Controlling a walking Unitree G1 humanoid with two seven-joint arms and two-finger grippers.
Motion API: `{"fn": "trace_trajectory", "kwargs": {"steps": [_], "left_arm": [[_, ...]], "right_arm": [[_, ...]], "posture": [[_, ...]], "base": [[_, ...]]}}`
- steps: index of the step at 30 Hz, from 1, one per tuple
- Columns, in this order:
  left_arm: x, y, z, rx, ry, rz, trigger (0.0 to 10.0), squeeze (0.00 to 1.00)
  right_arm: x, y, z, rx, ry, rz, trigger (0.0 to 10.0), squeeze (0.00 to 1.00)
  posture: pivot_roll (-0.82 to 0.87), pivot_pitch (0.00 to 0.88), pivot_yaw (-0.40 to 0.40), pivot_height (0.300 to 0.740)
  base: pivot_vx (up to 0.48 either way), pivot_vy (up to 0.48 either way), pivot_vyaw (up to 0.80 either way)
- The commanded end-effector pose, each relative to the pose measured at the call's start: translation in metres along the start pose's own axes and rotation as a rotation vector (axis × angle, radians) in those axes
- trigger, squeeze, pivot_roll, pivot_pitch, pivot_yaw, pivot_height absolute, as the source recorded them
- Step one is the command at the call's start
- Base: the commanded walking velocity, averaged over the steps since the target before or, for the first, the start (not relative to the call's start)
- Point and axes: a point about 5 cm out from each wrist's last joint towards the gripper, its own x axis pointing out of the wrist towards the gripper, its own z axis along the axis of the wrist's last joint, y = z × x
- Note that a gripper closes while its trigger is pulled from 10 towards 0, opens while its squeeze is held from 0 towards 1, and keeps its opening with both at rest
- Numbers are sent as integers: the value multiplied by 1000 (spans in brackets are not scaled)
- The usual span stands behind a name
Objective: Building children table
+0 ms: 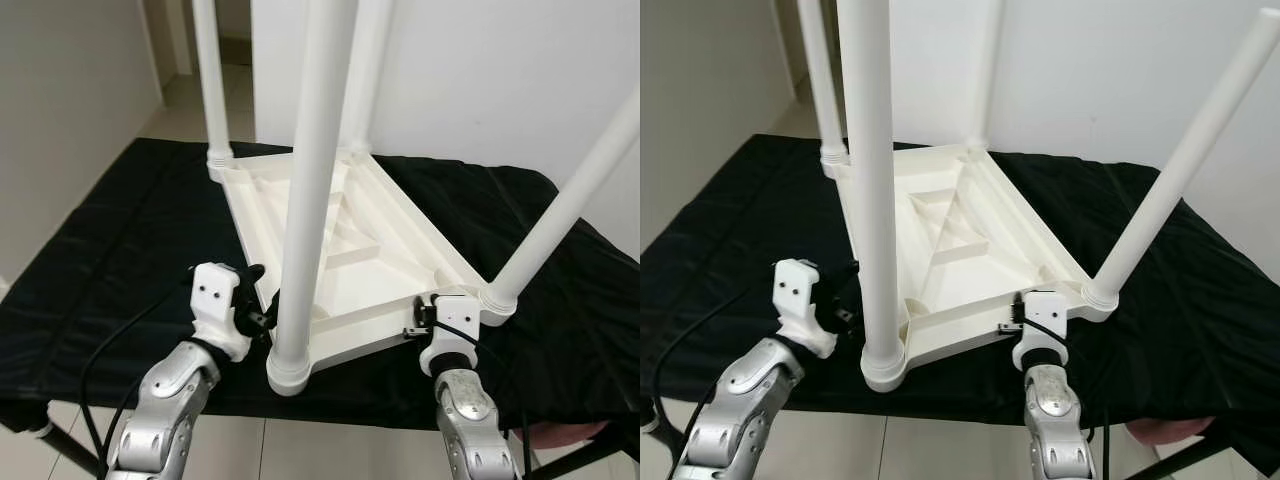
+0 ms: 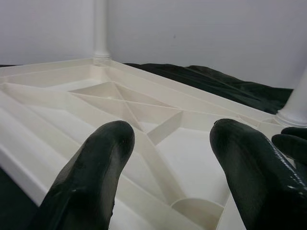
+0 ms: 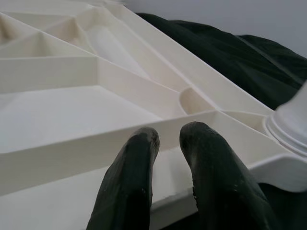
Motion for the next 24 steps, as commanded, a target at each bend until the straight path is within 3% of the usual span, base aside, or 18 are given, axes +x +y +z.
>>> {"fn": "trace_trajectory", "kwargs": {"steps": [1,7,8,14,21,24], "left_arm": [[4,-12,0,3,4,-112,10000,0],[15,-22,5,-4,-20,-147,10000,0],[23,-26,7,5,-33,-178,10000,0],[30,-32,9,21,-45,-231,10000,0],[36,-45,17,7,-48,-372,10000,0],[39,-51,24,10,-61,-434,10000,0]], "right_arm": [[-1,-5,1,-10,9,-34,10000,0],[-8,-9,0,-21,-8,-100,10000,0],[-12,-11,0,-13,-3,-141,10000,0],[-15,-14,3,-26,-28,-185,10000,0],[-28,-41,1,-61,-29,-407,10000,0],[-30,-52,0,-16,-11,-494,10000,0]], "posture": [[-31,0,-23,740],[-34,0,-25,740],[-33,0,-26,740],[-44,0,-26,740],[-56,0,-30,740],[-61,0,-36,740]], "base": [[0,0,0],[0,0,0],[0,0,0],[0,0,0],[0,0,0],[0,0,0]]}}
